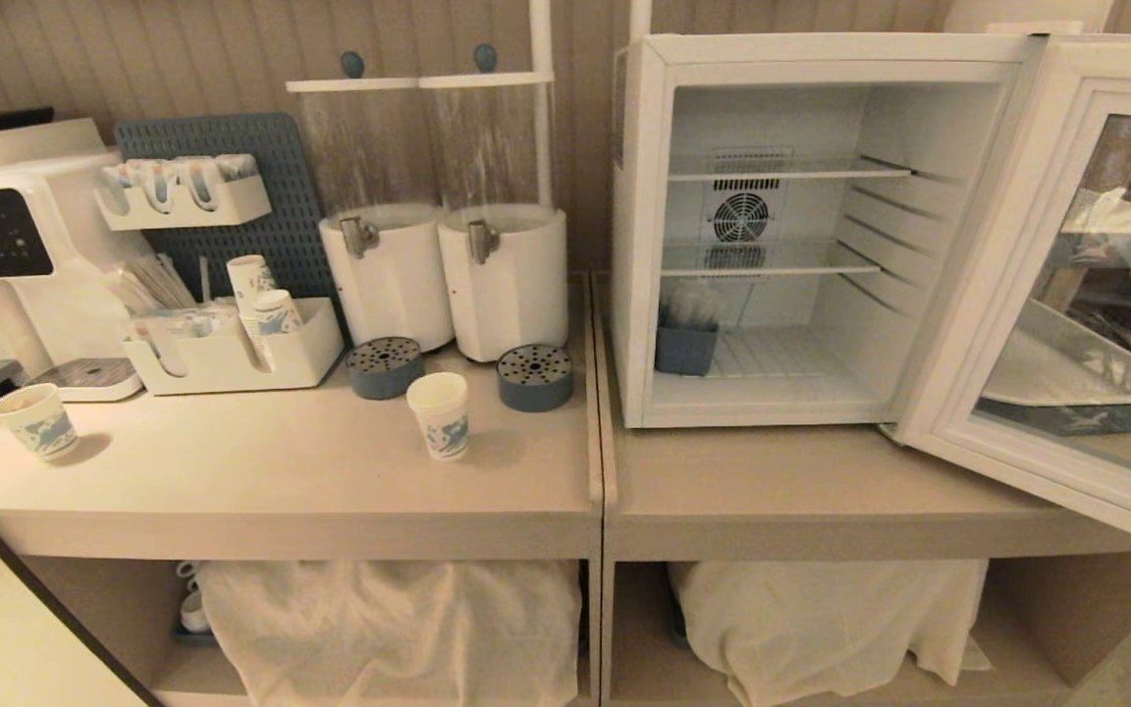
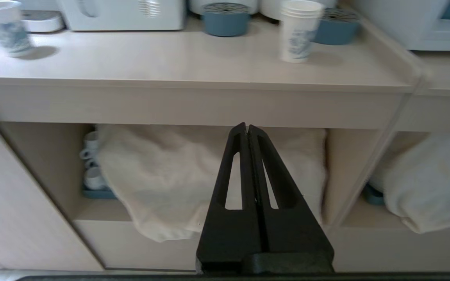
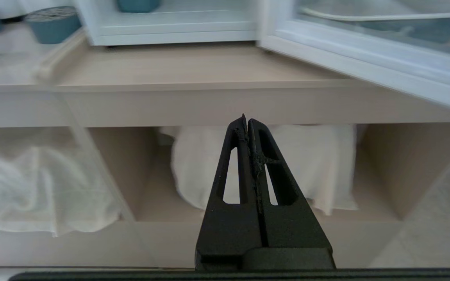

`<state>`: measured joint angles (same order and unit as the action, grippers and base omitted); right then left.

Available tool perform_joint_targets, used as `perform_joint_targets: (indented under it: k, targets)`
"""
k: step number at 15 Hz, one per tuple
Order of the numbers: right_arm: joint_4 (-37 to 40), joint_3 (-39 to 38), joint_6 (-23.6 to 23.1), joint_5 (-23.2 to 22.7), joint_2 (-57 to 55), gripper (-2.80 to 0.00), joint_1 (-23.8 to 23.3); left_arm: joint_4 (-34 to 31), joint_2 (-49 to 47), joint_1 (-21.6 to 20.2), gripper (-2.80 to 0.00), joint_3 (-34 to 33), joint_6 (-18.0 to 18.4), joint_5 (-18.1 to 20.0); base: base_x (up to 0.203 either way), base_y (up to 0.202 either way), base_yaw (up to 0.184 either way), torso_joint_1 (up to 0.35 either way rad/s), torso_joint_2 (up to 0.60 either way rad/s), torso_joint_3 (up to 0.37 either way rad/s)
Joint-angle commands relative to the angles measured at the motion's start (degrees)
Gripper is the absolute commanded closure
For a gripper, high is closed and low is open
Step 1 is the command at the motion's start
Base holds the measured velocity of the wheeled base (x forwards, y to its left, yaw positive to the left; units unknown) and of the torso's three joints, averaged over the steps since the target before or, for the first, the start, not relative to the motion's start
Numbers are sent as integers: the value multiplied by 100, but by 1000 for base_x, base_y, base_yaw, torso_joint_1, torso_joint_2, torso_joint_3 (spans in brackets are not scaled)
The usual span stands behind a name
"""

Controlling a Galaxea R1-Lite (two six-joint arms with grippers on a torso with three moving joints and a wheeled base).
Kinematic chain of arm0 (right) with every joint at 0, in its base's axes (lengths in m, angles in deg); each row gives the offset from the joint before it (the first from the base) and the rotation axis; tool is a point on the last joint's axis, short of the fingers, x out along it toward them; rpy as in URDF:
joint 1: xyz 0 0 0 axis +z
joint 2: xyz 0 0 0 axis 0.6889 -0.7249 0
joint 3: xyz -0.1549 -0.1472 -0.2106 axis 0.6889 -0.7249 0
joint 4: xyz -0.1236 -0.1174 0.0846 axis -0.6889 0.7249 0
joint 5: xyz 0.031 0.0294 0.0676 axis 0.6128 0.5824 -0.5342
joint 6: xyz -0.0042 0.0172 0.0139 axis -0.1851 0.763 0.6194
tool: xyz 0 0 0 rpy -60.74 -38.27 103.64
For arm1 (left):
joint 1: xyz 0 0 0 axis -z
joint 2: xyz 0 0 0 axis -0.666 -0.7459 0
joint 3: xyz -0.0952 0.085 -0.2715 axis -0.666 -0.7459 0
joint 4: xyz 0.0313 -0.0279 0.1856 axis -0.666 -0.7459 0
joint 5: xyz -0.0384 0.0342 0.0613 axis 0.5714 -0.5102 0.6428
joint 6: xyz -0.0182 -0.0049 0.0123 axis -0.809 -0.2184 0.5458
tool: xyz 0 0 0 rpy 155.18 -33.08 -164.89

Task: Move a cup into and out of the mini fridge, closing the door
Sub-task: Close the freezer door

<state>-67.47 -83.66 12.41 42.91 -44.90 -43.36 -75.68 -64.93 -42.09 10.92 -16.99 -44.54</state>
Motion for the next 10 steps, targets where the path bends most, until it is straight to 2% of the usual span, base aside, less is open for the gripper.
perform_joint_targets:
  k: [1,10]
  targets:
    - [3,1,-3,-2,-29,0,-1,2,-8,-2,0,-9,-3,-2,0,-198,-6,4,1,2]
    - [3,1,-3,-2,-37,0,-1,2,-8,-2,0,-9,-10,-2,0,-193,-8,1,1,2]
